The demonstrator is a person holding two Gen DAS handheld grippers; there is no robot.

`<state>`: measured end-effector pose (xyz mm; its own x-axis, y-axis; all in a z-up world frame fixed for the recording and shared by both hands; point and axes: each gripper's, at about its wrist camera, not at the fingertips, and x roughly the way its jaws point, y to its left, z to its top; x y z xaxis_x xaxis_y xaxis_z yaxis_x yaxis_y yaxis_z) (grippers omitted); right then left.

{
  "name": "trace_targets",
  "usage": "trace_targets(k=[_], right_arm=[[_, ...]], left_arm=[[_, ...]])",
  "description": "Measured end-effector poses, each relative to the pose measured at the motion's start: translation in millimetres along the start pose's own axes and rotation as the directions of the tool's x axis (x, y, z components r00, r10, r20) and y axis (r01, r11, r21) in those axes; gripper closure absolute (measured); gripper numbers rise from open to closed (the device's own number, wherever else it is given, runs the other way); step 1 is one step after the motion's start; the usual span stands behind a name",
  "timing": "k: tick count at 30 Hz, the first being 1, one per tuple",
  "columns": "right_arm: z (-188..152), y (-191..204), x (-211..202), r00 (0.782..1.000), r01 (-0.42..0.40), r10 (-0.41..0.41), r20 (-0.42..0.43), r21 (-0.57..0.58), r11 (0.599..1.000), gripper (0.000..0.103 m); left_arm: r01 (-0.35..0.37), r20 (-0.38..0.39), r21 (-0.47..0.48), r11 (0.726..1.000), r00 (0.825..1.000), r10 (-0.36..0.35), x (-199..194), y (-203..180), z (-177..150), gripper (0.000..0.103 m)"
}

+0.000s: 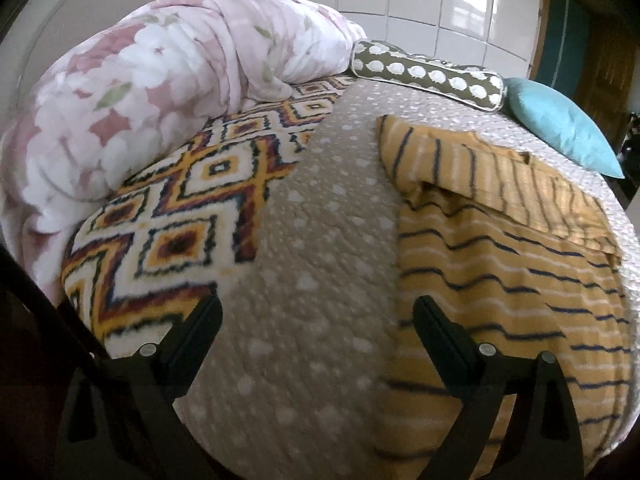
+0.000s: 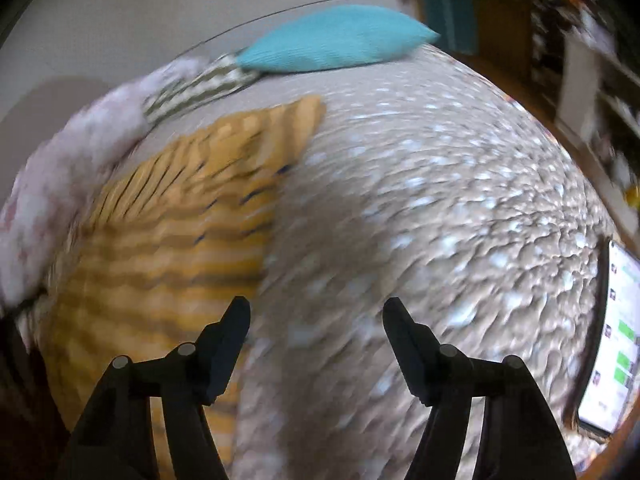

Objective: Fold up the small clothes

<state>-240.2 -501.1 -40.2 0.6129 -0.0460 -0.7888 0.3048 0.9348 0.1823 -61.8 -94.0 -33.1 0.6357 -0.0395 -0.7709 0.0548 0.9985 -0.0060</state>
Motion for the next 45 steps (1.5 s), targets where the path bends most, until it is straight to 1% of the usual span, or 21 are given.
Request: trace_targets(k=[4, 7, 11, 13, 16, 18, 20, 22, 24, 25, 26, 27, 29, 31, 32, 34, 37, 42, 43, 44, 45], right_arm=[[-18.2, 41.6, -11.0, 1.0, -0.005, 0.007, 0.011, -0.14, 0.99, 0.03], [-31.0, 56.2, -11.7, 0.998, -0.068, 0.069, -0.002, -0.152, 0.986, 0.031], [-57.0, 61.4, -10.4, 0.988, -0.149, 0.144, -0.051, -0.105, 0.983, 0.044], [-70.9, 60.1, -11.4, 0.978, -0.203, 0.198, -0.071, -0.076, 0.976, 0.052], [-88.1, 55.8, -14.6, 0.958, -0.278, 0.275, -0.088, -0.033, 0.96, 0.052], [-96.7, 53.5, -16.4, 0.945, -0.313, 0.311, -0.1, -0.009, 0.95, 0.052], [-104.7, 51.6, -17.3, 0.938, -0.329, 0.328, -0.109, 0.008, 0.944, 0.052], [-110.6, 49.5, -17.7, 0.935, -0.335, 0.335, -0.117, 0.021, 0.942, 0.052], [-116.0, 50.8, -18.4, 0.931, -0.342, 0.343, -0.124, 0.03, 0.939, 0.052], [-117.8, 52.5, -17.6, 0.929, -0.345, 0.346, -0.131, 0.033, 0.938, 0.052], [-120.8, 54.5, -16.6, 0.927, -0.345, 0.347, -0.14, 0.035, 0.938, 0.052], [-124.5, 57.0, -15.7, 0.926, -0.347, 0.348, -0.15, 0.033, 0.937, 0.052], [-128.0, 58.7, -13.4, 0.922, -0.352, 0.351, -0.165, 0.028, 0.936, 0.052], [-131.7, 60.1, -12.7, 0.921, -0.348, 0.347, -0.177, 0.026, 0.937, 0.052], [-133.7, 59.2, -13.9, 0.92, -0.347, 0.348, -0.18, 0.033, 0.937, 0.052], [-139.0, 52.0, -19.0, 0.92, -0.343, 0.349, -0.177, 0.063, 0.937, 0.052], [-147.1, 39.7, -18.8, 0.925, -0.316, 0.33, -0.186, 0.101, 0.943, 0.043], [-149.5, 36.1, 2.8, 0.883, -0.382, 0.417, -0.216, 0.183, 0.906, 0.042], [-148.1, 40.6, 4.6, 0.876, -0.4, 0.432, -0.214, 0.177, 0.899, 0.048], [-146.9, 46.2, 4.8, 0.864, -0.427, 0.456, -0.216, 0.167, 0.889, 0.059], [-146.5, 51.2, 4.1, 0.855, -0.442, 0.467, -0.226, 0.155, 0.884, 0.091]], left_arm=[[0.028, -0.006, -0.019, 0.999, 1.0, -0.028, -17.5, -2.6, -10.7, 0.008], [0.103, -0.029, -0.044, 0.994, 0.994, -0.105, -27.8, 4.3, -17.9, 0.008], [0.268, -0.071, -0.052, 0.962, 0.96, -0.271, -37.2, 17.4, -41.1, 0.008], [0.313, -0.094, -0.036, 0.949, 0.944, -0.315, -40.3, 19.0, -61.5, 0.008], [0.343, -0.116, -0.013, 0.939, 0.933, -0.342, -43.4, 16.5, -86.9, 0.008], [0.413, -0.155, -0.036, 0.91, 0.897, -0.414, -39.5, 13.3, -101.8, 0.008], [0.486, -0.196, -0.078, 0.871, 0.849, -0.491, -31.3, 7.4, -114.5, 0.008], [0.528, -0.231, -0.089, 0.845, 0.814, -0.533, -24.4, -0.8, -122.7, 0.008], [0.545, -0.251, -0.079, 0.835, 0.8, -0.545, -22.5, -8.6, -126.5, 0.009], [0.553, -0.255, -0.069, 0.83, 0.795, -0.55, -24.1, -13.3, -128.9, 0.016], [0.561, -0.261, -0.06, 0.826, 0.789, -0.555, -25.5, -16.4, -129.8, 0.031], [0.562, -0.27, -0.051, 0.826, 0.788, -0.553, -26.8, -19.3, -130.4, 0.038], [0.535, -0.281, -0.041, 0.844, 0.804, -0.524, -26.9, -18.6, -132.3, 0.061], [0.521, -0.283, -0.062, 0.851, 0.809, -0.515, -24.8, -12.6, -130.2, 0.073], [0.528, -0.282, -0.079, 0.846, 0.802, -0.527, -24.9, -8.2, -129.7, 0.077], [0.555, -0.269, -0.114, 0.824, 0.781, -0.563, -27.5, -1.8, -129.6, 0.078], [0.564, -0.256, -0.102, 0.819, 0.781, -0.57, -31.7, -2.5, -128.9, 0.078], [0.562, -0.282, -0.082, 0.823, 0.779, -0.56, -27.8, -13.2, -130.5, 0.078], [0.555, -0.28, -0.074, 0.829, 0.786, -0.551, -29.3, -13.4, -130.5, 0.093], [0.547, -0.276, -0.069, 0.834, 0.793, -0.543, -31.5, -12.6, -130.0, 0.095], [0.546, -0.268, -0.073, 0.835, 0.795, -0.544, -35.6, -10.7, -128.8, 0.095]])
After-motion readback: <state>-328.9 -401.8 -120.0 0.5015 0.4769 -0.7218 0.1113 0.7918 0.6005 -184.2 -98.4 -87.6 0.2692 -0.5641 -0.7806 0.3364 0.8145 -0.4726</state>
